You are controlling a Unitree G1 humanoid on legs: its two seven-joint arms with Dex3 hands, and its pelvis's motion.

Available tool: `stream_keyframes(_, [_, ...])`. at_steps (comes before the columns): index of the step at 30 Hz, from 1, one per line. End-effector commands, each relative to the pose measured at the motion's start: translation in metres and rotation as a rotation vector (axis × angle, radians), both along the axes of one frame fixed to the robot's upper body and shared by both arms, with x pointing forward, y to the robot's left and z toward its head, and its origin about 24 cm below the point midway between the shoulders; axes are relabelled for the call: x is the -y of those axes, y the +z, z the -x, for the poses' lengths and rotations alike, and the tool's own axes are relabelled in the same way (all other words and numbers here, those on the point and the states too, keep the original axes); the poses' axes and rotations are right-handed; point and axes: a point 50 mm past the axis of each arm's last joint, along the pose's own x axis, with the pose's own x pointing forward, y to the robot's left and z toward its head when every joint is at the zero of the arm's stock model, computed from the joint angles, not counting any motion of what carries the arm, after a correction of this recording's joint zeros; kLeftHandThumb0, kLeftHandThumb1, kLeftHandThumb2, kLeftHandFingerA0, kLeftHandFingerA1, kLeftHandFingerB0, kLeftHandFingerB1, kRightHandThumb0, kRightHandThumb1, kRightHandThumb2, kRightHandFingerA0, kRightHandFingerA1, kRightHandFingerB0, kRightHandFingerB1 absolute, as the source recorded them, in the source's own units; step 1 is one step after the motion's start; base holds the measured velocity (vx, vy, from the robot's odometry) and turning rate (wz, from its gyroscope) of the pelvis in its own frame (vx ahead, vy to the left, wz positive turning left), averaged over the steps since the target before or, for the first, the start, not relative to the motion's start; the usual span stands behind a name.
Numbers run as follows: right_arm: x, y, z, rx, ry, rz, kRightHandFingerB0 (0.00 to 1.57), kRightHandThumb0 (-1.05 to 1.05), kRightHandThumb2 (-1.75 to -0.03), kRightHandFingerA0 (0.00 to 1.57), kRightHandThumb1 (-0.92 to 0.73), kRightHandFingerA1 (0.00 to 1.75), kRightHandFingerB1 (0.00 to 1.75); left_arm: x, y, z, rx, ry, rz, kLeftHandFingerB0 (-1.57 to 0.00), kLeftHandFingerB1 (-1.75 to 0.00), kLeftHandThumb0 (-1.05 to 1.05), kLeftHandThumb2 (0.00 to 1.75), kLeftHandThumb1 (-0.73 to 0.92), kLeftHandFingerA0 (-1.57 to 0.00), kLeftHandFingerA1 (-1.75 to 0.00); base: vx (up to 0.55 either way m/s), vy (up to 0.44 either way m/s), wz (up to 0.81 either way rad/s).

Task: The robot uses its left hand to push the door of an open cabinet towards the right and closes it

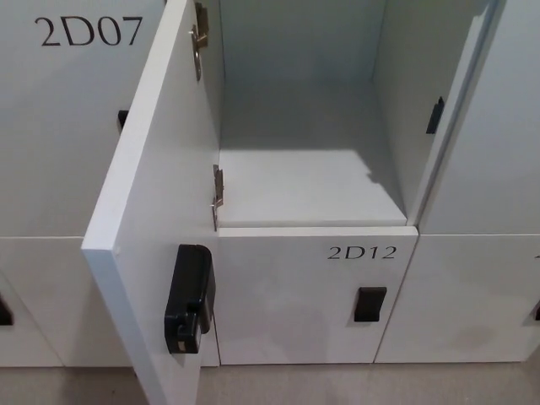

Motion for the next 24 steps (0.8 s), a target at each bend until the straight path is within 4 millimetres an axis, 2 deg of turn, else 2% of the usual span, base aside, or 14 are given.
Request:
stream_keyframes(1, [0.002,0.004,-0.004,0.062,-0.006,0.036,0.27,-0.57,-1.01,0.34,-0.72,0.52,0.48,-0.006,0.009,-0.004,0.056,-0.029,-0.012,-0.27,-0.31,-0.67,0.65,0.82,-0.35,-0.35,0.00,0.000,0.00])
stream_keyframes(9, [0.001,0.003,-0.003,0.059,-0.016,0.021,0.24,-0.56,-1.01,0.34,-0.70,0.53,0.46,-0.011,0.013,-0.003,0.102,0.010,0.001,-0.27,-0.30,-0.72,0.68,0.91,-0.35,-0.35,0.00,0.000,0.00])
stream_keyframes(12, [0.000,0.004,-0.007,0.064,-0.016,0.023,0.23,-0.55,-1.02,0.34,-0.70,0.53,0.46,-0.016,0.019,-0.009,0.152,0.033,0.011,-0.22,-0.34,-0.80,0.79,0.82,-0.30,-0.39,0.00,0.000,0.00])
stream_keyframes(13, [0.000,0.005,-0.008,0.074,-0.016,0.024,0.26,-0.55,-1.02,0.36,-0.70,0.54,0.48,-0.019,0.023,-0.012,0.173,0.042,0.013,-0.22,-0.31,-0.76,0.73,0.92,-0.28,-0.36,0.00,0.000,0.00])
stream_keyframes(18, [0.002,0.009,-0.015,0.081,-0.008,0.048,0.25,-0.58,-1.02,0.34,-0.72,0.52,0.47,-0.040,0.051,-0.033,0.254,0.072,-0.022,-0.18,-0.31,-0.76,0.76,0.92,-0.27,-0.36,0.00,0.000,0.00])
stream_keyframes(19, [0.003,0.009,-0.015,0.083,-0.013,0.053,0.30,-0.57,-1.00,0.34,-0.72,0.52,0.48,-0.048,0.061,-0.038,0.259,0.088,-0.035,-0.16,-0.31,-0.79,0.76,0.92,-0.23,-0.36,0.00,0.000,0.00])
stream_keyframes(22, [0.004,0.010,-0.016,0.098,-0.031,0.046,0.31,-0.57,-1.01,0.34,-0.72,0.52,0.49,-0.059,0.076,-0.049,0.276,0.115,-0.049,-0.17,-0.33,-0.79,0.75,0.92,-0.23,-0.39,0.00,0.000,0.00])
stream_keyframes(24, [0.005,0.010,-0.016,0.093,-0.035,0.046,0.29,-0.58,-1.01,0.33,-0.73,0.51,0.48,-0.067,0.096,-0.066,0.322,0.131,-0.040,-0.19,-0.34,-0.72,0.74,0.92,-0.21,-0.37,0.00,0.000,0.00])
